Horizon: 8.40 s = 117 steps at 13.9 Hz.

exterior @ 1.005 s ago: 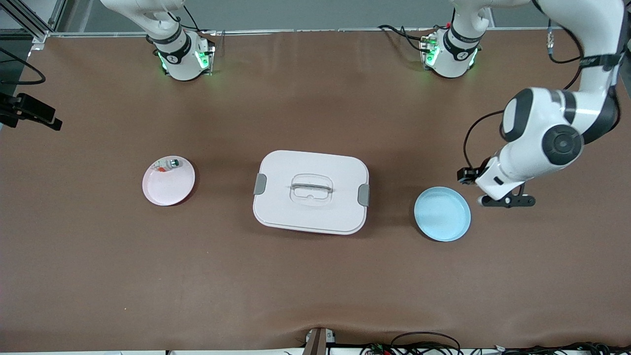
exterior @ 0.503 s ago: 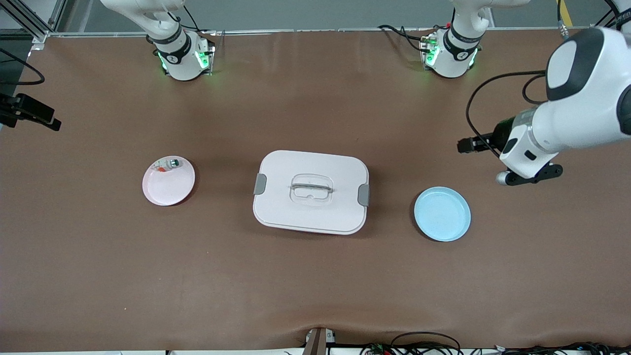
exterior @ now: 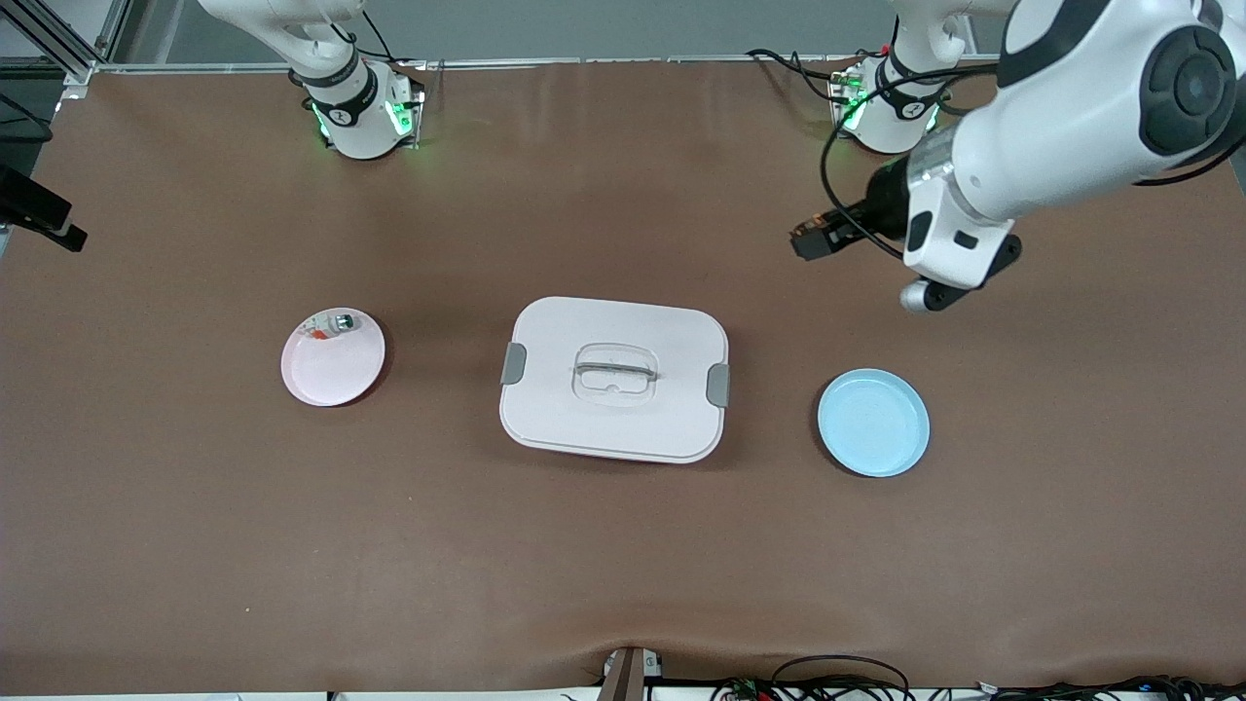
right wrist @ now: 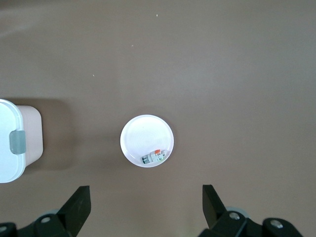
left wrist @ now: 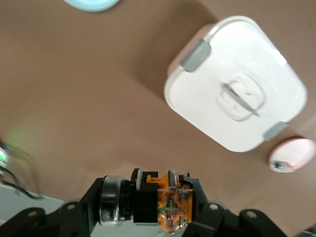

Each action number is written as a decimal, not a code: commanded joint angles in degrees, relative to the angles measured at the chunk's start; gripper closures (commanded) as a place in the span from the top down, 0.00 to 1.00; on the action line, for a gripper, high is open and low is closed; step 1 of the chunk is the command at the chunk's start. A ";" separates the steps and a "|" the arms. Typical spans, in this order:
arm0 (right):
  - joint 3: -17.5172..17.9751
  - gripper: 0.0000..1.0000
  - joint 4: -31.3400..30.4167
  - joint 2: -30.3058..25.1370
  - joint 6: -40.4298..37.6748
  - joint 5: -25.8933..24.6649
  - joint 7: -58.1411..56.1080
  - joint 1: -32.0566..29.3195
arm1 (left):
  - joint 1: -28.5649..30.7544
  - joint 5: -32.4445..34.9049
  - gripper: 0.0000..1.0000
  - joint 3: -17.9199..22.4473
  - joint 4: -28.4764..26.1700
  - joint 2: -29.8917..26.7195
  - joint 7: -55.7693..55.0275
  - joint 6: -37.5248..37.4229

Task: Transfer orange switch to right arm and place
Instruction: 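Lift the switch with the left gripper and carry it toward the box, then reach the right gripper toward the switch held by the left gripper, then close the right gripper on the switch while the left gripper holds it, then open the left gripper and withdraw while the right gripper carries the switch, then move the switch over the white plate while the left gripper draws back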

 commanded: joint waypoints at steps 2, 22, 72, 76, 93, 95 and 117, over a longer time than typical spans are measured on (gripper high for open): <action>0.19 1.00 0.97 0.11 -0.82 -0.69 0.02 -0.47 | 0.33 -5.02 0.21 -4.42 2.16 1.21 -19.38 6.82; -0.26 1.00 -6.06 -2.43 -2.60 25.74 1.55 -5.66 | -16.80 -9.87 0.21 -9.53 1.72 9.56 -58.47 40.42; 5.99 0.31 -26.45 -7.53 36.53 34.55 23.66 28.44 | -16.01 -9.95 0.22 -9.45 1.64 7.02 -58.38 40.33; 6.07 0.00 -26.27 -7.45 36.53 34.55 23.66 28.44 | -16.01 -9.60 0.23 -9.36 1.64 7.19 -58.38 40.33; 5.46 0.00 -26.10 -5.87 28.11 24.12 -11.89 22.13 | -14.36 -8.90 1.00 -8.31 1.29 7.37 -57.42 40.34; 5.55 0.00 -26.01 -5.51 24.60 16.13 -22.95 18.97 | -13.47 -8.29 1.00 -8.22 0.50 7.63 -57.24 40.07; 5.55 0.00 -49.02 -2.17 45.99 -0.78 -78.73 -1.35 | 2.87 8.68 1.00 -8.04 -26.83 2.19 -9.21 46.14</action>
